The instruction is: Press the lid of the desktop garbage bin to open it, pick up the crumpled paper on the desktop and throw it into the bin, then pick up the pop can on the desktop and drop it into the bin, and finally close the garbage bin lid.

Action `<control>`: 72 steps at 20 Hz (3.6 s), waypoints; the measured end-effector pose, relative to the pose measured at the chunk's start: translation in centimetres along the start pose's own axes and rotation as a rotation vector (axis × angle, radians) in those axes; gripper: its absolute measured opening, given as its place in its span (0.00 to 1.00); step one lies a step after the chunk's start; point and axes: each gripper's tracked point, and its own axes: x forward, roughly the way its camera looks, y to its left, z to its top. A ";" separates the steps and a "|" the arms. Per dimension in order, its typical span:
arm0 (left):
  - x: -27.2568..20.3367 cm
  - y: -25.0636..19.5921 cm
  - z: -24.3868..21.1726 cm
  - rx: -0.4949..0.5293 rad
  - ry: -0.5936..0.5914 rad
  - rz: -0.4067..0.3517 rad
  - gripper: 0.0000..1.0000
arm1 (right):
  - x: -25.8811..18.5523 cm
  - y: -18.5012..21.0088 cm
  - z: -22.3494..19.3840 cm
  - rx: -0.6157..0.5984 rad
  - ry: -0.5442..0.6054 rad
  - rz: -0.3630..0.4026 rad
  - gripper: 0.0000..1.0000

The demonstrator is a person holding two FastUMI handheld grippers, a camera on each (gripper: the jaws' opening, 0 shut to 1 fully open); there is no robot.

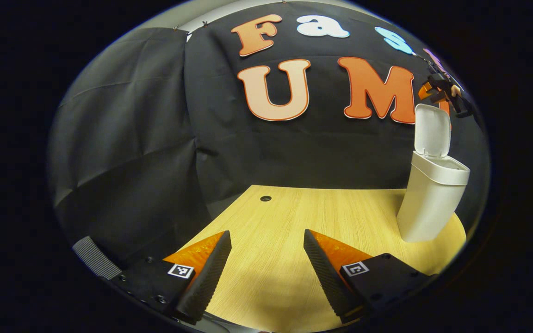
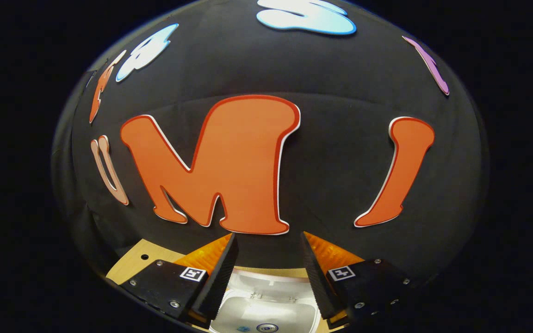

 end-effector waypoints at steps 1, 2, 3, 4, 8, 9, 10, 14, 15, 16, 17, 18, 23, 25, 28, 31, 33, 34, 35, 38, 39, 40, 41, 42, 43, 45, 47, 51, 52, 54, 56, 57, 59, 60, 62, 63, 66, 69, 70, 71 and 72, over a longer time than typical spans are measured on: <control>0.0 0.2 -0.2 -0.004 0.007 0.005 0.98 | 0.4 0.0 -0.7 0.004 0.028 -0.001 0.81; 0.1 0.2 -0.4 -0.007 0.011 0.007 1.00 | 0.5 0.1 -1.5 0.005 0.056 0.005 0.81; 0.0 0.2 -0.5 -0.010 0.013 0.007 1.00 | 0.4 0.4 -2.0 0.001 0.078 0.013 0.81; 0.1 0.1 -0.5 -0.011 0.014 0.006 1.00 | 0.3 0.6 -2.0 0.004 0.079 0.023 0.81; 0.1 -0.3 -0.8 0.003 0.022 -0.015 1.00 | -0.7 1.1 -3.2 0.046 0.126 0.043 0.80; 0.1 -0.6 -0.8 0.006 0.021 -0.022 1.00 | -1.1 1.3 -3.6 0.061 0.140 0.054 0.80; 0.2 -0.8 -1.1 0.013 0.028 -0.023 1.00 | -1.5 1.4 -4.1 0.070 0.149 0.063 0.80; 1.2 -1.9 -2.6 0.012 0.076 -0.049 1.00 | -3.3 1.7 -6.6 0.049 0.191 0.083 0.80; 1.2 -2.3 -2.8 0.016 0.080 -0.059 1.00 | -3.7 1.8 -7.4 0.038 0.211 0.083 0.80; 1.3 -2.6 -2.7 0.024 0.079 -0.066 1.00 | -4.0 1.8 -8.1 0.030 0.225 0.083 0.80; 1.5 -2.9 -2.6 0.031 0.079 -0.075 1.00 | -4.3 1.9 -8.7 0.028 0.236 0.084 0.80; 1.6 -3.3 -2.6 0.035 0.079 -0.086 1.00 | -4.7 2.0 -9.3 0.027 0.247 0.086 0.80; 2.1 -5.0 -2.5 0.052 0.082 -0.142 1.00 | -6.3 2.4 -12.4 0.044 0.295 0.095 0.80; 2.1 -5.7 -2.4 0.065 0.075 -0.160 1.00 | -6.9 2.5 -13.7 0.045 0.316 0.094 0.80; 2.2 -6.2 -1.6 0.084 0.049 -0.179 1.00 | -7.7 2.5 -14.8 0.043 0.327 0.087 0.80; 2.1 -6.4 -1.6 0.094 0.040 -0.195 1.00 | -8.3 2.6 -16.2 0.048 0.345 0.084 0.80; 2.1 -6.5 -1.4 0.098 0.031 -0.199 1.00 | -8.7 2.6 -17.2 0.051 0.361 0.083 0.80; 2.1 -6.5 -1.2 0.101 0.028 -0.199 1.00 | -8.8 2.6 -17.7 0.048 0.369 0.081 0.80; 2.0 -6.4 -1.2 0.102 0.027 -0.200 1.00 | -8.9 2.7 -18.1 0.041 0.374 0.077 0.79; 2.0 -6.2 -1.2 0.107 0.027 -0.202 1.00 | -9.4 2.7 -19.4 0.018 0.402 0.068 0.79; 2.1 -6.1 -1.2 0.108 0.026 -0.202 1.00 | -9.5 2.7 -19.8 0.014 0.411 0.065 0.79; 2.1 -6.0 -1.2 0.108 0.026 -0.202 1.00 | -9.6 2.7 -20.1 0.009 0.422 0.061 0.79; 2.2 -5.9 -1.2 0.106 0.026 -0.202 1.00 | -9.7 2.7 -20.4 0.002 0.431 0.058 0.79; 2.2 -5.9 -1.3 0.105 0.027 -0.202 1.00 | -9.8 2.8 -20.7 -0.005 0.438 0.057 0.79; 2.2 -5.9 -1.3 0.105 0.028 -0.205 1.00 | -9.8 2.9 -20.8 -0.012 0.442 0.057 0.79; 2.1 -6.1 -1.4 0.105 0.029 -0.210 1.00 | -10.0 2.9 -21.6 -0.022 0.453 0.051 0.79; 2.1 -6.0 -1.5 0.108 0.032 -0.212 1.00 | -10.4 3.1 -22.2 -0.031 0.460 0.047 0.79; 1.9 -5.8 -1.8 0.116 0.039 -0.217 1.00 | -10.8 3.0 -23.0 -0.028 0.479 0.040 0.79; 1.9 -5.7 -2.0 0.118 0.041 -0.217 1.00 | -10.9 3.0 -22.9 -0.028 0.471 0.037 0.79; 1.7 -5.7 -2.2 0.118 0.047 -0.221 1.00 | -11.1 3.0 -23.0 -0.033 0.469 0.028 0.80; 1.6 -5.6 -2.3 0.123 0.049 -0.225 1.00 | -11.2 3.1 -23.0 -0.038 0.469 0.018 0.79; 1.5 -5.5 -2.3 0.124 0.049 -0.225 1.00 | -11.3 3.1 -23.1 -0.038 0.469 0.012 0.80; 1.4 -5.2 -2.7 0.127 0.061 -0.223 1.00 | -11.3 3.2 -23.3 -0.028 0.466 -0.006 0.77; 1.4 -5.1 -3.0 0.124 0.065 -0.221 1.00 | -11.4 3.3 -23.3 -0.027 0.460 -0.011 0.80; 1.4 -4.8 -3.2 0.117 0.071 -0.216 1.00 | -11.5 3.5 -23.4 -0.032 0.444 -0.015 0.81; 1.4 -4.6 -3.3 0.113 0.073 -0.214 1.00 | -11.6 3.5 -23.5 -0.038 0.434 -0.019 0.81; 1.2 -4.5 -3.6 0.103 0.078 -0.216 1.00 | -11.7 3.6 -23.4 -0.046 0.388 -0.035 0.82; 1.1 -4.6 -3.6 0.100 0.079 -0.222 1.00 | -12.2 4.0 -23.7 -0.053 0.351 -0.016 0.80; 1.0 -4.7 -3.6 0.101 0.078 -0.225 1.00 | -12.3 4.1 -23.9 -0.051 0.351 -0.012 0.80; 1.1 -4.7 -3.5 0.102 0.076 -0.227 1.00 | -12.4 4.1 -24.1 -0.051 0.357 -0.008 0.80; 1.0 -4.8 -3.5 0.103 0.074 -0.230 1.00 | -12.4 4.2 -24.2 -0.051 0.354 -0.007 0.81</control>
